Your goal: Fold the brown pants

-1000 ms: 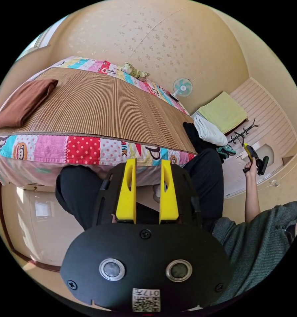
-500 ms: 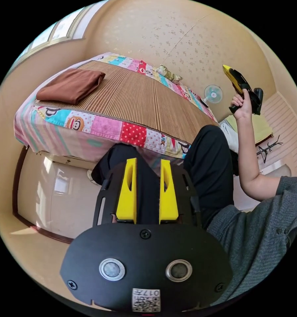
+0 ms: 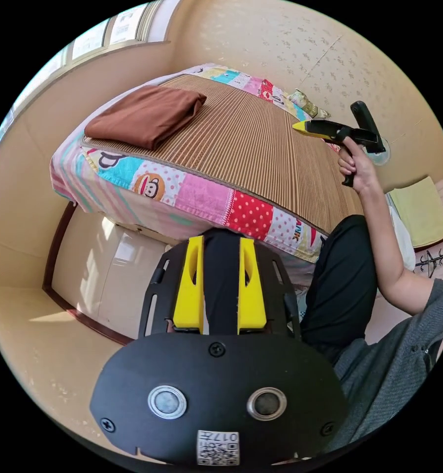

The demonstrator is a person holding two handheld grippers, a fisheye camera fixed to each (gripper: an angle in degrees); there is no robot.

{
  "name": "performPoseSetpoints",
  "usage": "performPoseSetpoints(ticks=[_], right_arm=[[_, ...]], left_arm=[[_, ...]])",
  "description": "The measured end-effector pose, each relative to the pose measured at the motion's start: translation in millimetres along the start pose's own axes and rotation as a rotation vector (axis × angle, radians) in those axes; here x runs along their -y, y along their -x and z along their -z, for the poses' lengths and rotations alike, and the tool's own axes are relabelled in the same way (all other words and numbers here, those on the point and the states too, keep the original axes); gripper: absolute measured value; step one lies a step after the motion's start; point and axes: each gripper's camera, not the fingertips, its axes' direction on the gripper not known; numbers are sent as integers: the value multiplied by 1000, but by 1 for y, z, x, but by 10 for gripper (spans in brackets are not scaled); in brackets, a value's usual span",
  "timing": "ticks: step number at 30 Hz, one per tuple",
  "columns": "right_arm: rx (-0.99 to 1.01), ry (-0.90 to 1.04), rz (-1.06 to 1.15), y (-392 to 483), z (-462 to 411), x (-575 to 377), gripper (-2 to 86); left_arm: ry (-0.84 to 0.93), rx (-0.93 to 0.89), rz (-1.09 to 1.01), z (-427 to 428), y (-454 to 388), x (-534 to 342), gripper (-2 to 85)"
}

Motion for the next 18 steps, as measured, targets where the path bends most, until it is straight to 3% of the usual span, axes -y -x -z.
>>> performPoseSetpoints(ticks=[5, 8, 15, 18], right_arm=[[-26, -20, 91, 19, 33, -3, 5], [-136, -18, -5, -1, 52, -8, 5], [176, -192, -199, -74, 115, -29, 6], [221, -274, -245, -91, 138, -35, 6]], left_arm=[[-26, 107, -12, -31, -11, 90, 132], [-43, 174, -35, -61, -30, 141, 140], [-29, 217, 14, -175, -89, 192, 155], [-210, 274, 32, -183, -106, 168, 145]])
